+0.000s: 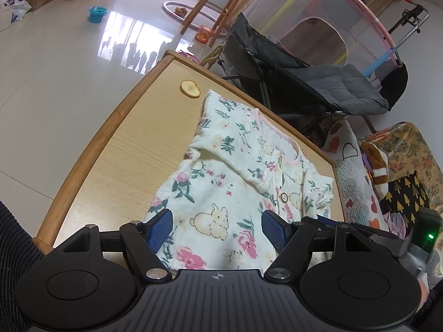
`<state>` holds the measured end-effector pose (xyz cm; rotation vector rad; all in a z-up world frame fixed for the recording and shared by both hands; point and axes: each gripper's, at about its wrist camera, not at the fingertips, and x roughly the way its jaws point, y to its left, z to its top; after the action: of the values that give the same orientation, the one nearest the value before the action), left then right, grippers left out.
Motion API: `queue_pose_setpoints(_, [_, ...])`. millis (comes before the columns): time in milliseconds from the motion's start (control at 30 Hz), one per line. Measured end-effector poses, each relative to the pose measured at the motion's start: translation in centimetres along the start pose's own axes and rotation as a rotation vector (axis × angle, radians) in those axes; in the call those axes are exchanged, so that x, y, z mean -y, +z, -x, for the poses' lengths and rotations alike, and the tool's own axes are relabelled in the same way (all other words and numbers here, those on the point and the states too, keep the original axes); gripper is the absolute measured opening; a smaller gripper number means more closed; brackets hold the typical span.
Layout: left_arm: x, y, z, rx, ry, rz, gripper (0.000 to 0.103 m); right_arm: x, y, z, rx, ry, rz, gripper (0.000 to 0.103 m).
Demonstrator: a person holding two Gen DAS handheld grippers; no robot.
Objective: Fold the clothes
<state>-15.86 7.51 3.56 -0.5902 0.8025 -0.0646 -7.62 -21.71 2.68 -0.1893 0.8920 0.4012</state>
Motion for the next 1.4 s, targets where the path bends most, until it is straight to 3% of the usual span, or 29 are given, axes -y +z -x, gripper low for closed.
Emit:
queue_pose_setpoints(100, [-0.1,0.0,-0.1,0.002,-0.002,0.003,0.072,-0.8,-0.4,0.8,-0.049,0.078,0.09,0.033])
queue_pose_setpoints(233, [-0.3,-0.1,-0.3,-0.002,-0.003,0.012,0.072,-1.2,-0.9,2.0,-0.061,0.097,0.145,0.034])
queue_pose_setpoints(400, [-0.7,-0.1,-0.2,0.004,-0.009,0.031,0.072,2.8,0.2,3.2,0.021,-0.001,-0.099,0.034])
queue_pose_setpoints(500, [-1.0,0.0,-0.3,0.008,-0.013,0.04,0.072,5.5,0.9,3.0,0.028,-0.07,-0.253,0.034])
queue_pose_setpoints(667, [-1.3,0.0,-0.2,0.02,-0.021,0.048,0.072,7.6,1.3,2.0,0.024,-0.07,-0.403,0.034])
queue_pose_setpoints(1100, [-3.1,0.3,-0.6,0.025,-0.033,0.115,0.072,6.2,2.3,-0.9,0.014,-0.102,-0.462,0.034])
queue_pose_setpoints(1167, [-3.2,0.3,-0.8,0.021,-0.03,0.12,0.072,5.9,2.4,-1.2,0.028,-0.11,-0.439,0.028])
queue_pose_setpoints(1233, [-3.2,0.3,-1.0,0.018,-0.03,0.123,0.072,5.6,2.7,-1.4,0.032,-0.109,-0.404,0.009])
queue_pose_setpoints(1267, [-3.3,0.4,-1.1,0.017,-0.032,0.123,0.072,5.4,2.9,-1.5,0.032,-0.108,-0.387,0.005])
queue_pose_setpoints(1400, [-3.3,0.4,-1.3,0.015,-0.034,0.12,0.072,4.4,3.8,-1.4,0.055,-0.082,-0.329,0.002])
